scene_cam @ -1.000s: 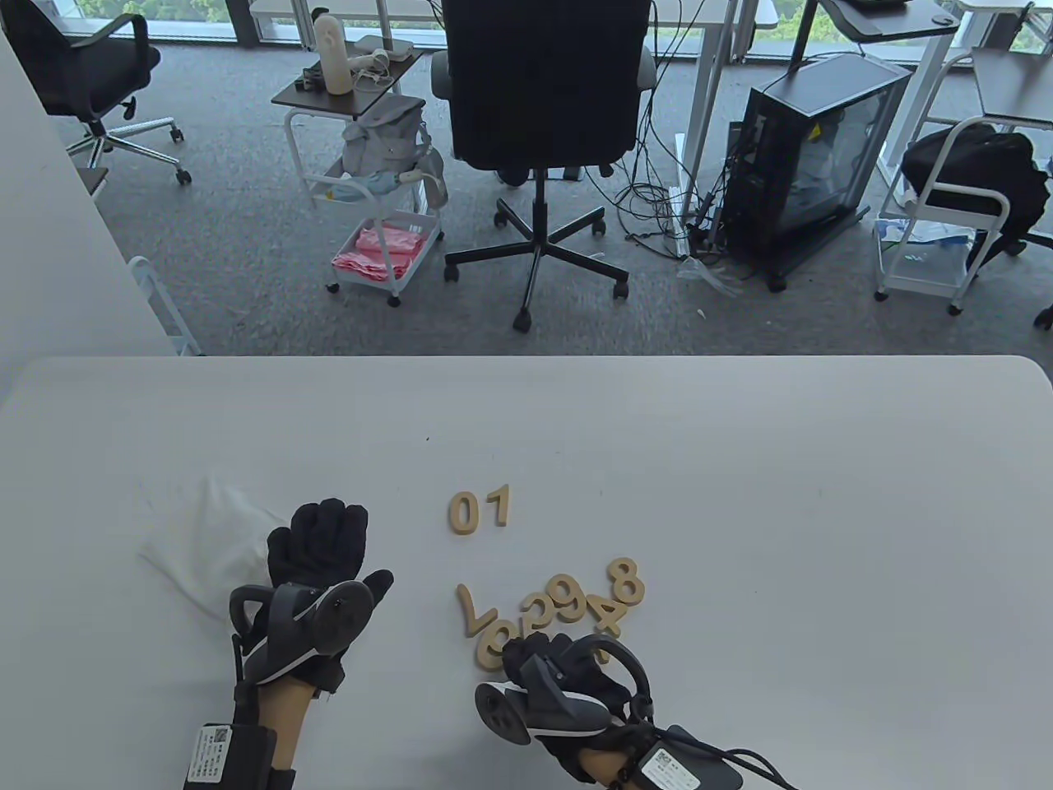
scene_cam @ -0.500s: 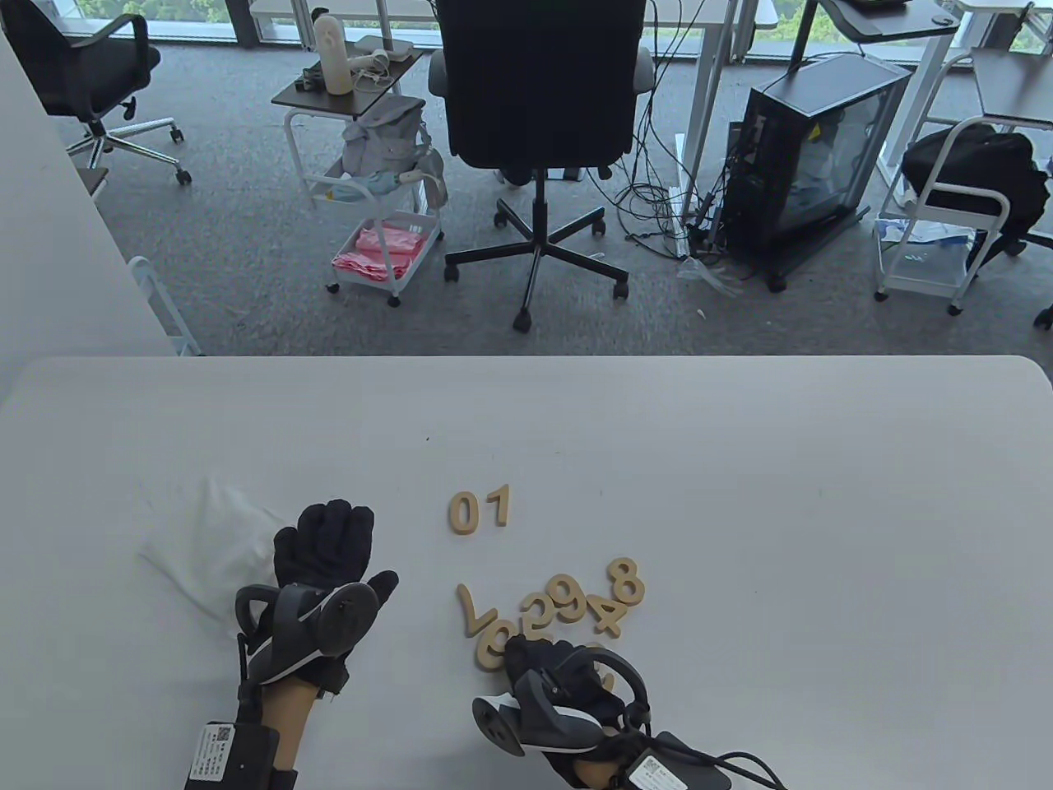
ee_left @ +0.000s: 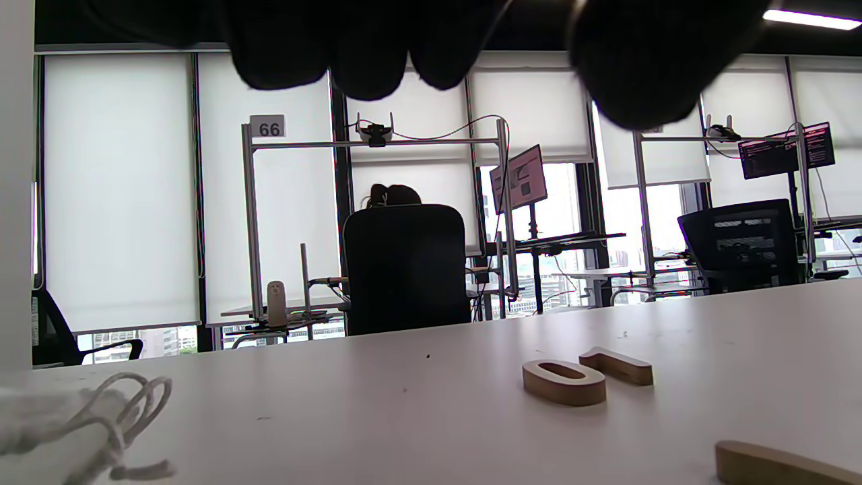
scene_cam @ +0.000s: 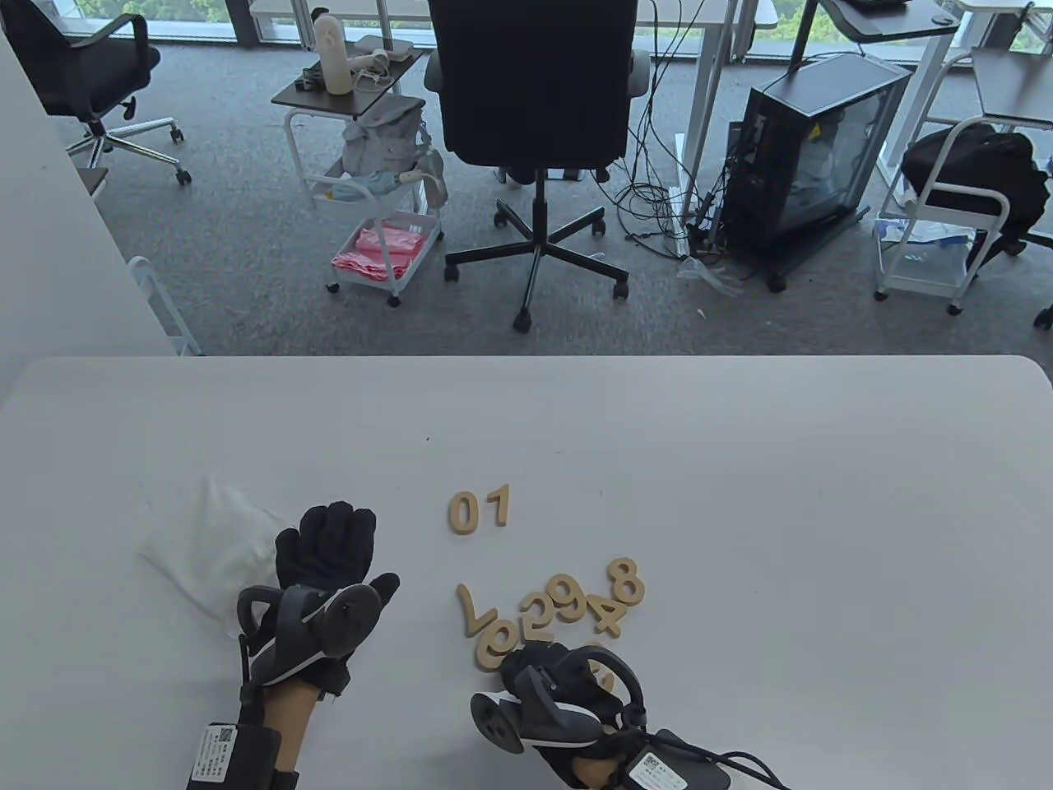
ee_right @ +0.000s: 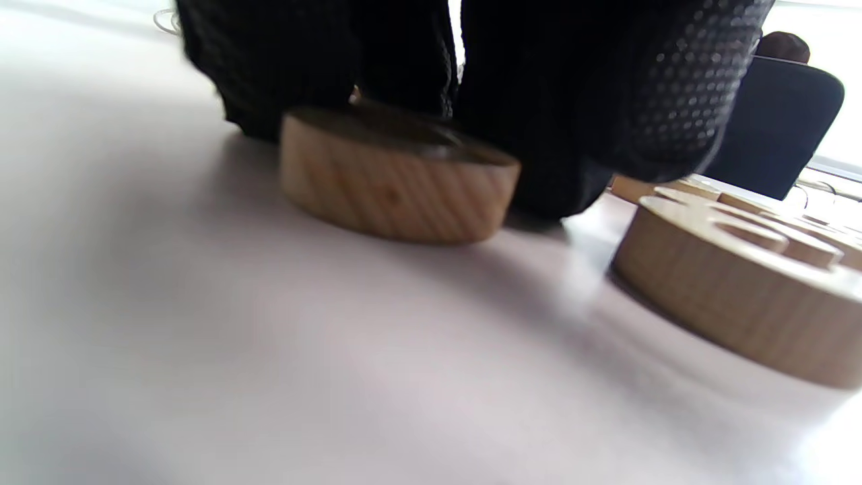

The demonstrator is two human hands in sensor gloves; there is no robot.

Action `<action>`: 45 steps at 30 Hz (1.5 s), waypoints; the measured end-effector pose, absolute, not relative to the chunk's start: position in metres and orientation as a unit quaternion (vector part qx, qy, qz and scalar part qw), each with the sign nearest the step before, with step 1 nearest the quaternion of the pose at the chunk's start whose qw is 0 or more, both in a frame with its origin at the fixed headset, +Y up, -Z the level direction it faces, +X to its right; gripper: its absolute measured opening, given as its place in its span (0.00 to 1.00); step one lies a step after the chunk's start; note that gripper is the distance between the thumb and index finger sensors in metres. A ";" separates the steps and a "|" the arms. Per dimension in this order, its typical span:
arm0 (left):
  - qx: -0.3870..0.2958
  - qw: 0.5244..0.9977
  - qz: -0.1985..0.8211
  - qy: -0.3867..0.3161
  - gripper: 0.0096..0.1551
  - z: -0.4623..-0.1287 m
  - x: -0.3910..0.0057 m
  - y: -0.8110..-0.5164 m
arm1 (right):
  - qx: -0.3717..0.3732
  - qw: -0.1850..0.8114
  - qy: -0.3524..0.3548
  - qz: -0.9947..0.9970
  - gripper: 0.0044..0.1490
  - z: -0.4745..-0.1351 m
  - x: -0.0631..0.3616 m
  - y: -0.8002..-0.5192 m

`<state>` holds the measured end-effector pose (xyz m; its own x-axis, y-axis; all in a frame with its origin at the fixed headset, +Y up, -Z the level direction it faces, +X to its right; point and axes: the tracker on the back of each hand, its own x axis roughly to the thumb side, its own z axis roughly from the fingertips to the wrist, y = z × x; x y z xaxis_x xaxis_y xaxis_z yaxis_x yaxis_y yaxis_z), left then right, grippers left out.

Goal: Empty bag and arrange number blocks in order

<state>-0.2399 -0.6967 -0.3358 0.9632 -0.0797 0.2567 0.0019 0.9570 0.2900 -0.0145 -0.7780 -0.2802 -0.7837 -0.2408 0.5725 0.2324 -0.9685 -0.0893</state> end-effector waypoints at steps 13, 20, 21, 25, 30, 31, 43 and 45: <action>0.144 0.981 -0.020 -0.131 0.49 -0.335 -0.241 -0.696 | -0.265 0.018 0.046 -0.963 0.34 -0.289 0.005 -0.761; 0.146 0.981 -0.017 -0.128 0.49 -0.336 -0.243 -0.695 | -0.195 -0.165 0.059 -0.965 0.33 -0.302 0.037 -0.732; 0.145 0.981 -0.018 -0.129 0.49 -0.336 -0.242 -0.695 | -0.188 -0.189 0.054 -0.962 0.33 -0.305 0.044 -0.729; 0.147 0.980 -0.019 -0.131 0.49 -0.336 -0.242 -0.694 | -0.164 -0.275 0.049 -0.946 0.31 -0.316 0.068 -0.723; 0.150 0.980 -0.019 -0.131 0.48 -0.336 -0.242 -0.694 | -0.128 -0.387 0.008 -0.913 0.34 -0.332 0.098 -0.722; 0.150 0.980 -0.019 -0.131 0.48 -0.336 -0.242 -0.694 | -0.125 -0.398 0.004 -0.909 0.33 -0.335 0.105 -0.721; 0.153 0.980 -0.014 -0.130 0.48 -0.335 -0.244 -0.694 | -0.111 -0.471 0.013 -0.875 0.32 -0.351 0.148 -0.718; 0.154 0.979 -0.014 -0.130 0.48 -0.335 -0.244 -0.693 | -0.106 -0.475 0.013 -0.874 0.32 -0.352 0.152 -0.720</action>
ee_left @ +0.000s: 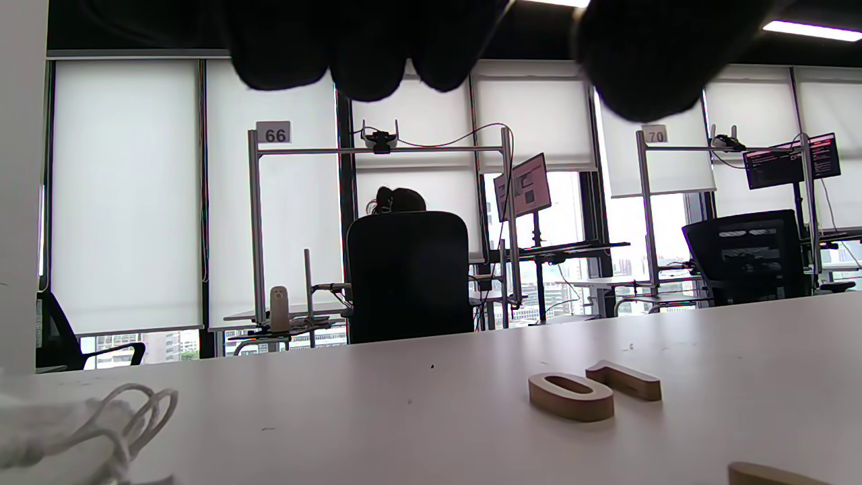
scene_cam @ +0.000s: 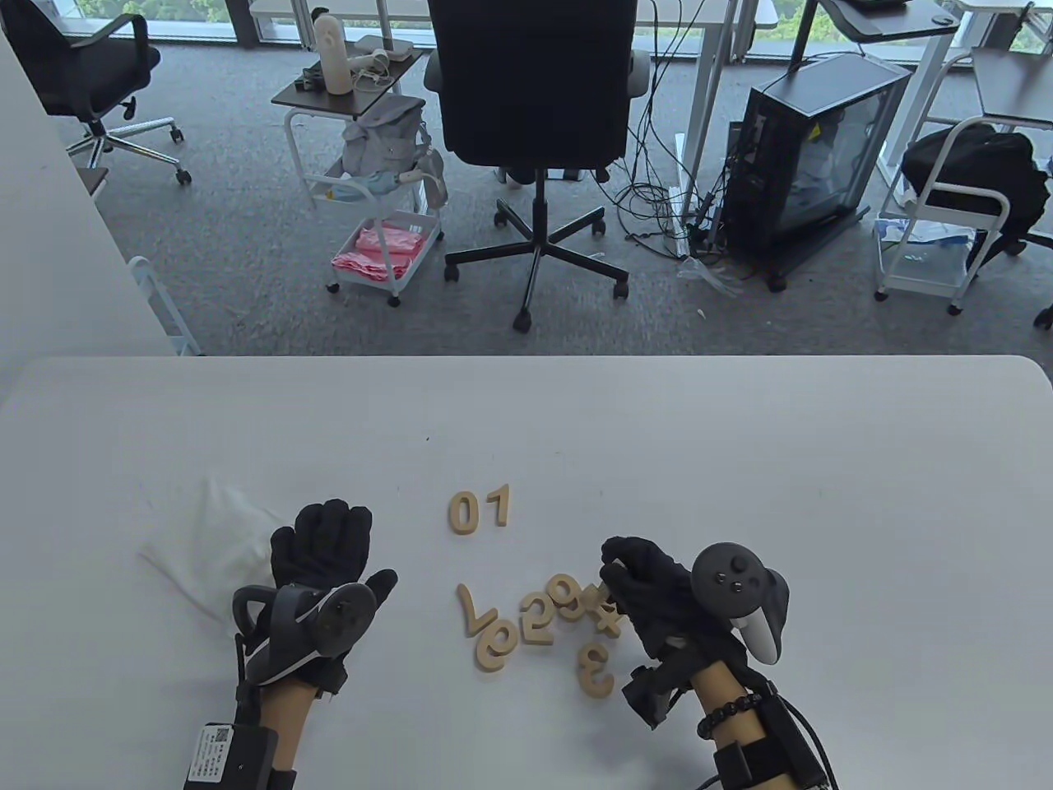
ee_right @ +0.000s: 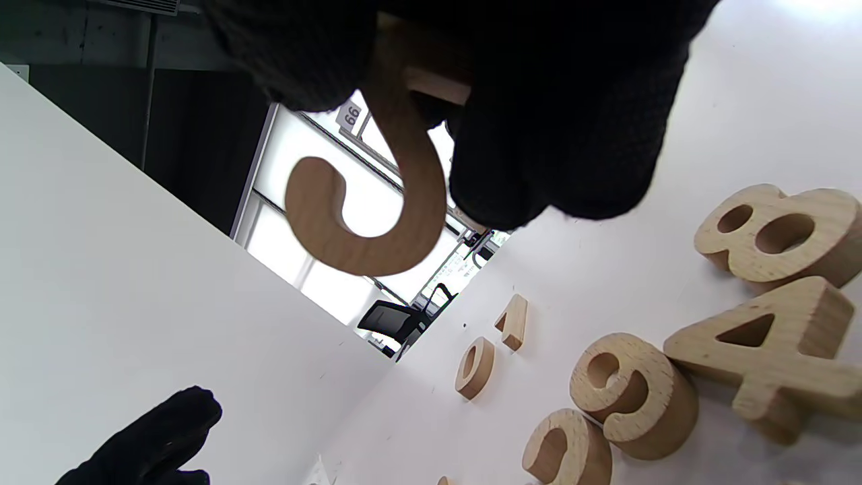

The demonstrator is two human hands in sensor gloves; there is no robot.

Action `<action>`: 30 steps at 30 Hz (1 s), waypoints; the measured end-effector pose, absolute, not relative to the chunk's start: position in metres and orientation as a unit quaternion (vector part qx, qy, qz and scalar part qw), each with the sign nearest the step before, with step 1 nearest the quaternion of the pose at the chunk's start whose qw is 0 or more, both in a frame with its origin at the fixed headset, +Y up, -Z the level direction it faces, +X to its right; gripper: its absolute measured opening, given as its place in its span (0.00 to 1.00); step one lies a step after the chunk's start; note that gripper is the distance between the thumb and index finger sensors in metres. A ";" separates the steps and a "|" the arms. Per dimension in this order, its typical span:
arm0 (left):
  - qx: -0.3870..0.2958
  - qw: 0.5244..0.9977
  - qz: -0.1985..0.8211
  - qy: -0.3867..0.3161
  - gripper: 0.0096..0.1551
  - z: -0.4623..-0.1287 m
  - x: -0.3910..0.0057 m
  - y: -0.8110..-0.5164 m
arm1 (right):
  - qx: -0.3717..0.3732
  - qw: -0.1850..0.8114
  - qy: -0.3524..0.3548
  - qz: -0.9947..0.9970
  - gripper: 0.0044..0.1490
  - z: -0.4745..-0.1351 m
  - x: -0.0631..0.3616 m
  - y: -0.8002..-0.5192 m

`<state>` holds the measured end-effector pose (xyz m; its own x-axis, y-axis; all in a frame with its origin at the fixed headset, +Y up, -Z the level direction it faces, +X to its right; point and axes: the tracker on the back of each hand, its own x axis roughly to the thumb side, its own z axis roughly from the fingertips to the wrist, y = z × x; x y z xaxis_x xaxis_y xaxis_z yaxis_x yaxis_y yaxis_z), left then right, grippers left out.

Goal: Empty bag and arrange number blocks in order

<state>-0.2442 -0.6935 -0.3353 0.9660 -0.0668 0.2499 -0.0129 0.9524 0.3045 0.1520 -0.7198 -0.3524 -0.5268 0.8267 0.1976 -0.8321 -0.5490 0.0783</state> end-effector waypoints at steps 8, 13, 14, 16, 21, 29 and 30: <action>0.158 0.979 -0.013 -0.128 0.48 -0.335 -0.245 -0.693 | 0.053 0.525 -0.030 0.849 0.31 -0.354 0.162 -0.727; 0.164 0.978 -0.010 -0.128 0.47 -0.335 -0.246 -0.692 | 0.052 0.568 -0.012 0.821 0.31 -0.357 0.164 -0.728; 0.165 0.978 -0.010 -0.127 0.47 -0.335 -0.247 -0.692 | 0.053 0.585 -0.002 0.809 0.30 -0.359 0.165 -0.727; 0.166 0.978 -0.009 -0.126 0.47 -0.335 -0.247 -0.691 | 0.046 0.603 0.008 0.796 0.31 -0.360 0.165 -0.727; 0.168 0.978 -0.010 -0.125 0.47 -0.335 -0.248 -0.691 | 0.036 0.567 0.002 0.823 0.30 -0.371 0.161 -0.721; 0.167 0.978 -0.005 -0.121 0.46 -0.335 -0.251 -0.691 | 0.059 0.436 -0.030 0.897 0.30 -0.400 0.129 -0.692; 0.167 0.979 -0.004 -0.120 0.46 -0.335 -0.251 -0.691 | 0.067 0.409 -0.036 0.909 0.30 -0.405 0.123 -0.688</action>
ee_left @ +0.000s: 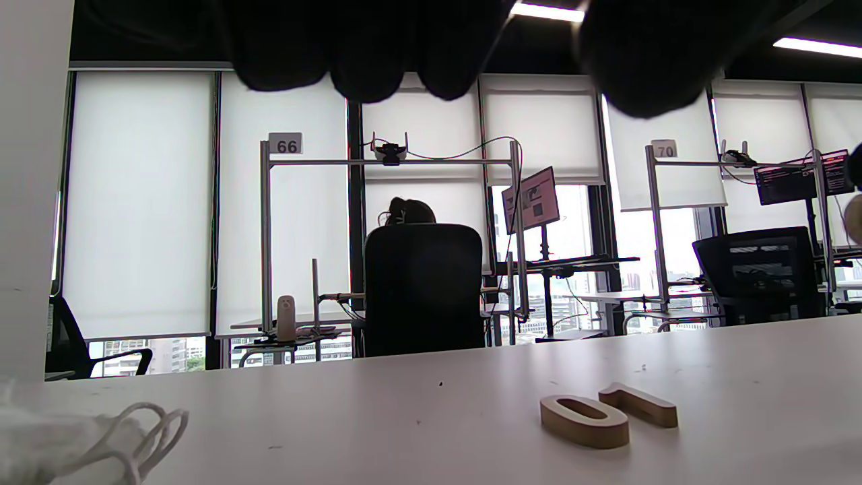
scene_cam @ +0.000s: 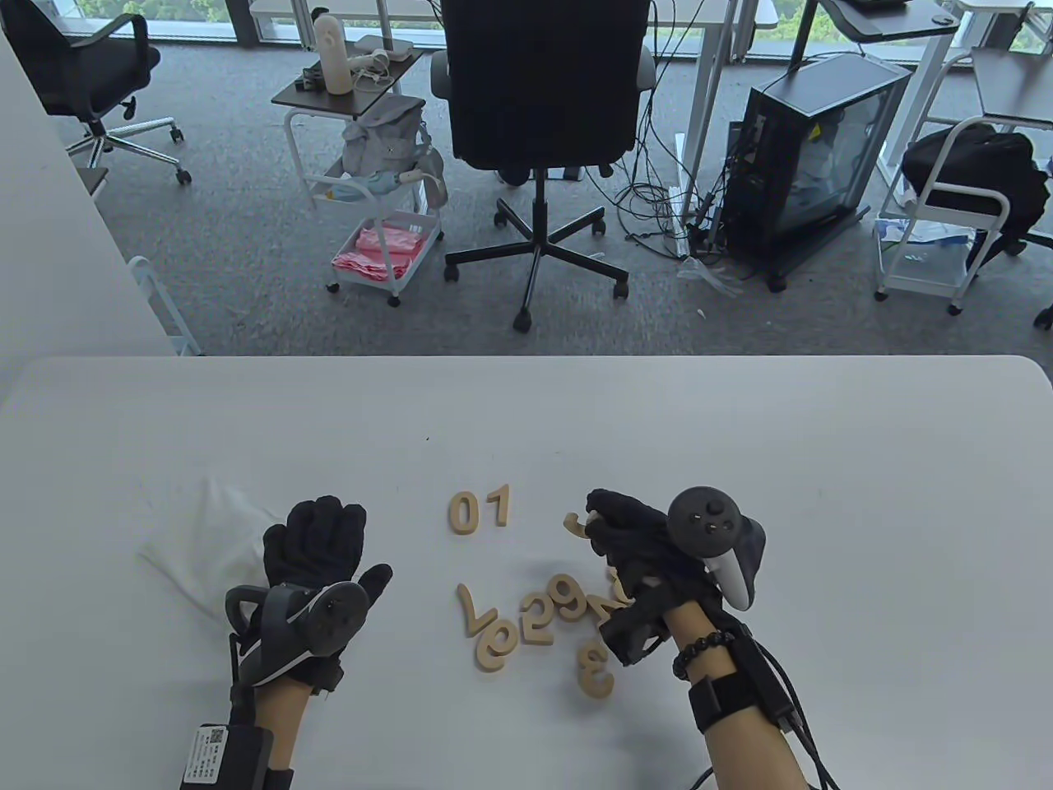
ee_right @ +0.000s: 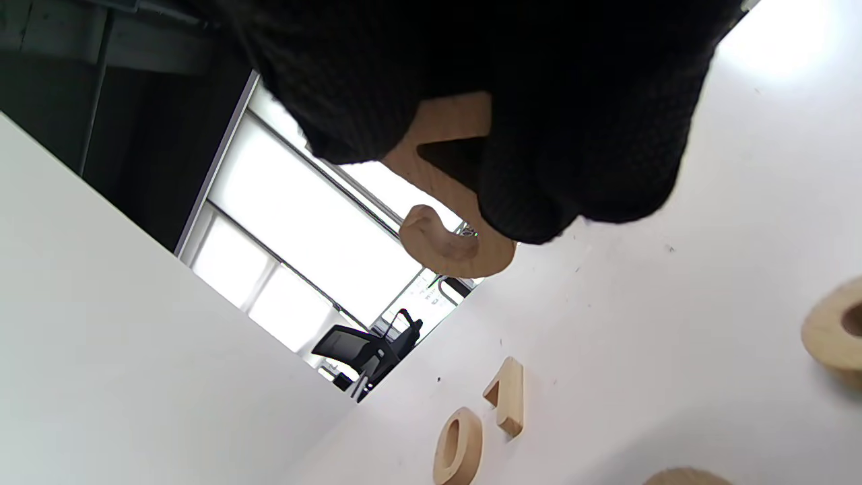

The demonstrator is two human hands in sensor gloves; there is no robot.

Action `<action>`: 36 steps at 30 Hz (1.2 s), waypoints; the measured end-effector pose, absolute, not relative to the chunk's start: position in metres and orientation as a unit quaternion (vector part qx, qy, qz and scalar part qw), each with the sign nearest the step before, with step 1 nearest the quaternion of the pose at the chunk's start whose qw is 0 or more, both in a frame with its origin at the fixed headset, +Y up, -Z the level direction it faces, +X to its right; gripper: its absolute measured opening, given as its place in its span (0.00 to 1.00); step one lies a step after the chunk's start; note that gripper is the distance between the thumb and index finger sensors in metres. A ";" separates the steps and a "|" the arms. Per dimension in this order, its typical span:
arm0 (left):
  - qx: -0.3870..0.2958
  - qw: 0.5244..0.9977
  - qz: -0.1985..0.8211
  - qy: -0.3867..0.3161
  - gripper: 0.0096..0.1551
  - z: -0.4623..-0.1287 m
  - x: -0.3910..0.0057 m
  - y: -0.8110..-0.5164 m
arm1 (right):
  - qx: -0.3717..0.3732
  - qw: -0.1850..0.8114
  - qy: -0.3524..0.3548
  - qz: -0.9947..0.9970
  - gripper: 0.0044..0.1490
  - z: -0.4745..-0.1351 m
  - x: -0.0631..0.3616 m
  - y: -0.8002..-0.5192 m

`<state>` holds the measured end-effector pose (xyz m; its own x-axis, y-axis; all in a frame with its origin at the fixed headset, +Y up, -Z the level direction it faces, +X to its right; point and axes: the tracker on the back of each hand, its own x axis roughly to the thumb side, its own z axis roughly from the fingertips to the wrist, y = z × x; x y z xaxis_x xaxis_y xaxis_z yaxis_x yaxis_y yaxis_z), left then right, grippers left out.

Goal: Empty bag and arrange number blocks in order

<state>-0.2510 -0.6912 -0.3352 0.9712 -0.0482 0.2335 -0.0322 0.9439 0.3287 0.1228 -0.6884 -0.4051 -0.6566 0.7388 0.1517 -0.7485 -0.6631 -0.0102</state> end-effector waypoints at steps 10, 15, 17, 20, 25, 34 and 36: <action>0.169 0.979 0.001 -0.111 0.46 -0.336 -0.256 -0.690 | 0.087 0.237 -0.077 0.965 0.29 -0.451 0.056 -0.681; 0.168 0.980 0.004 -0.105 0.46 -0.338 -0.261 -0.691 | 0.086 0.198 -0.072 0.974 0.29 -0.472 0.029 -0.694; 0.168 0.980 0.004 -0.104 0.46 -0.338 -0.262 -0.691 | 0.091 0.176 -0.066 0.978 0.28 -0.479 0.019 -0.702; 0.167 0.981 0.005 -0.102 0.46 -0.339 -0.263 -0.691 | 0.101 0.143 -0.059 0.983 0.28 -0.487 0.004 -0.716; 0.166 0.981 0.007 -0.101 0.46 -0.339 -0.264 -0.691 | 0.106 0.075 -0.063 0.990 0.28 -0.491 -0.002 -0.733; 0.163 0.982 0.001 -0.100 0.46 -0.338 -0.262 -0.690 | 0.092 0.049 -0.047 0.993 0.27 -0.497 0.005 -0.744; 0.163 0.982 0.000 -0.099 0.46 -0.338 -0.262 -0.690 | 0.099 0.042 -0.042 0.993 0.27 -0.496 0.003 -0.746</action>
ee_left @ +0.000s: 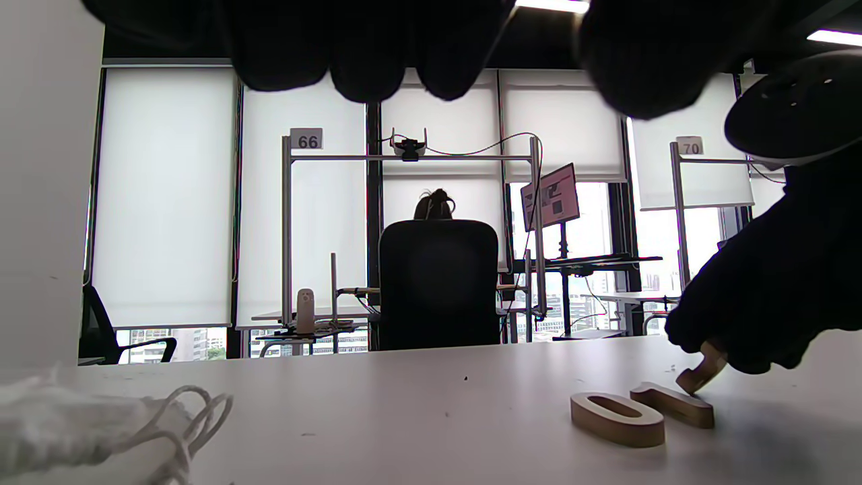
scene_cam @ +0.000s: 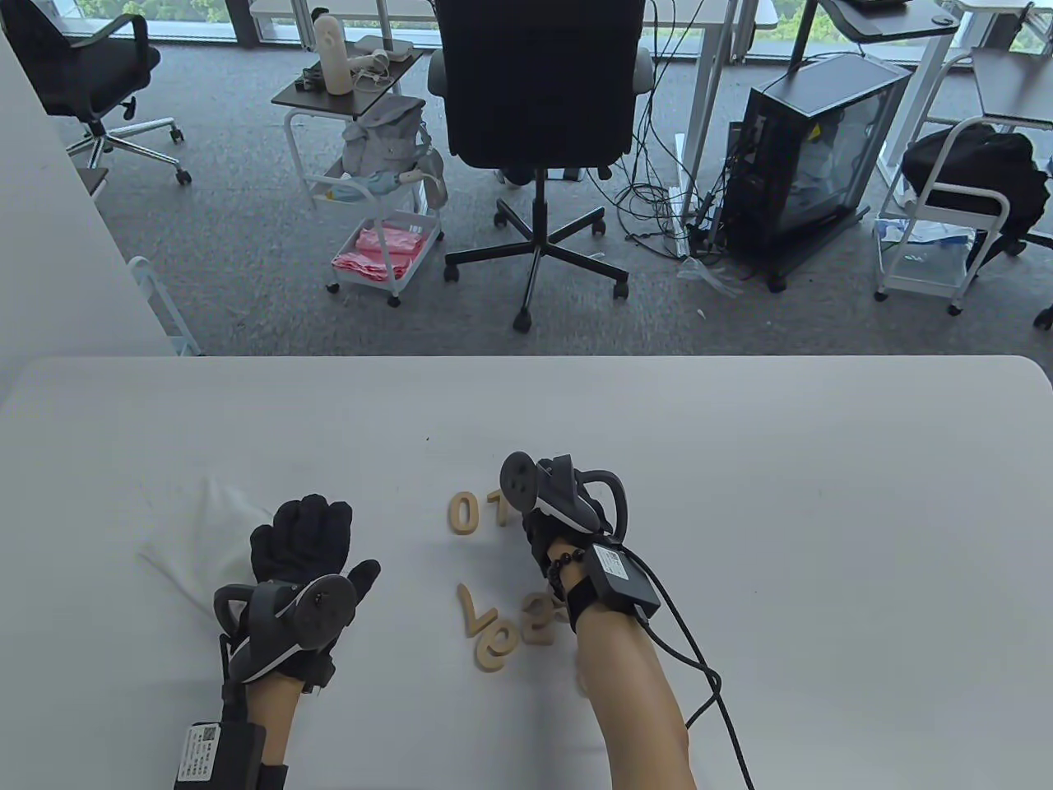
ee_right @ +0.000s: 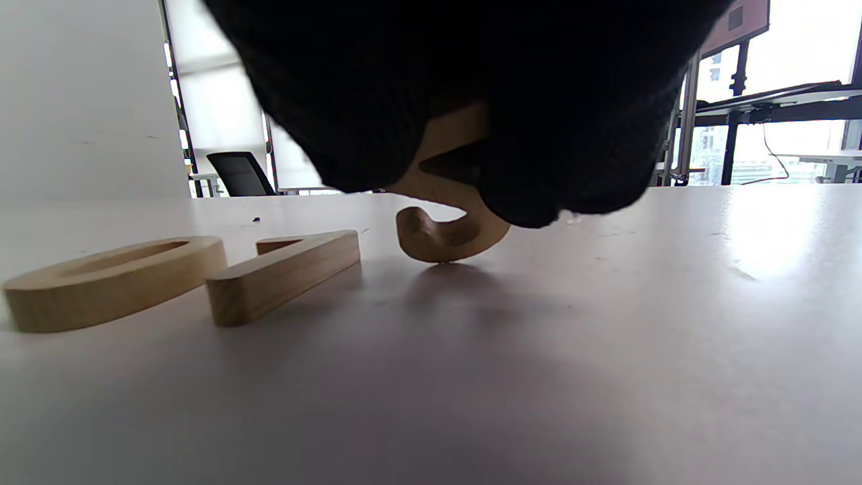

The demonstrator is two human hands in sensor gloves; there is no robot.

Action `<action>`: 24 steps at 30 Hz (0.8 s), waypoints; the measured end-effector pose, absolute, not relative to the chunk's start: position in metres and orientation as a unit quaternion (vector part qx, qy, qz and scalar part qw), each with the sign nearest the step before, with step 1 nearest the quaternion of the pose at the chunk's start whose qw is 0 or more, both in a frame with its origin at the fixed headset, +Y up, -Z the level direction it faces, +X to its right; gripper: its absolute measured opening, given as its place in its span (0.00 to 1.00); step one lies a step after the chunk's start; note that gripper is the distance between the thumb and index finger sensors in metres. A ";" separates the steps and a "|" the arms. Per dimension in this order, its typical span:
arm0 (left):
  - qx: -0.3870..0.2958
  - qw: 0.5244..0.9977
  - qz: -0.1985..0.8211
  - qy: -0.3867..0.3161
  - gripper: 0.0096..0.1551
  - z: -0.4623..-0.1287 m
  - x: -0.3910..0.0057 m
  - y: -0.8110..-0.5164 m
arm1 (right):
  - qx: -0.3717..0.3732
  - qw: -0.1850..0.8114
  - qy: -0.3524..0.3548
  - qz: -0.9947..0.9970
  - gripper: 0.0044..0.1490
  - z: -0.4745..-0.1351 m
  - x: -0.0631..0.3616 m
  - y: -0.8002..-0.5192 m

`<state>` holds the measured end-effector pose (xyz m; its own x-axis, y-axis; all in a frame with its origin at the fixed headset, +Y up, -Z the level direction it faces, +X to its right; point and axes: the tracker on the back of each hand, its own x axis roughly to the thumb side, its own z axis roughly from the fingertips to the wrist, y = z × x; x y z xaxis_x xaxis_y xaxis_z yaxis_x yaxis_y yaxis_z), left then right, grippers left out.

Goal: Empty bag and arrange number blocks in order

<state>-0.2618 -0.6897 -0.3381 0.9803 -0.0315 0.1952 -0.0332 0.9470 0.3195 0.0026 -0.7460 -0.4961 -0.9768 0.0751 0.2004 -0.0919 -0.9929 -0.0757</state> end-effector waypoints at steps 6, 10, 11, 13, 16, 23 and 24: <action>0.164 0.981 0.001 -0.098 0.46 -0.337 -0.262 -0.690 | 0.114 0.034 -0.017 0.993 0.25 -0.495 0.002 -0.750; 0.165 0.981 0.000 -0.099 0.46 -0.337 -0.262 -0.689 | 0.121 0.046 0.017 0.991 0.26 -0.496 0.005 -0.750; 0.165 0.981 0.001 -0.099 0.46 -0.337 -0.262 -0.689 | 0.122 0.050 0.026 0.991 0.26 -0.497 0.005 -0.750; 0.165 0.981 0.002 -0.099 0.46 -0.337 -0.262 -0.689 | 0.127 0.050 0.053 0.989 0.27 -0.497 0.006 -0.751; 0.167 0.981 0.002 -0.099 0.46 -0.337 -0.262 -0.689 | 0.131 0.059 0.096 0.985 0.28 -0.497 0.005 -0.754; 0.167 0.981 0.003 -0.098 0.46 -0.336 -0.262 -0.689 | 0.128 0.071 0.153 0.977 0.29 -0.500 0.005 -0.757; 0.167 0.981 0.003 -0.098 0.46 -0.336 -0.262 -0.689 | 0.127 0.075 0.155 0.977 0.29 -0.501 0.006 -0.758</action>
<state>-0.2620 -0.6888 -0.3361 0.9807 -0.0275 0.1934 -0.0380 0.9442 0.3271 0.0056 -0.7576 -0.5007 -0.9565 0.1863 0.2245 -0.1077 -0.9406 0.3221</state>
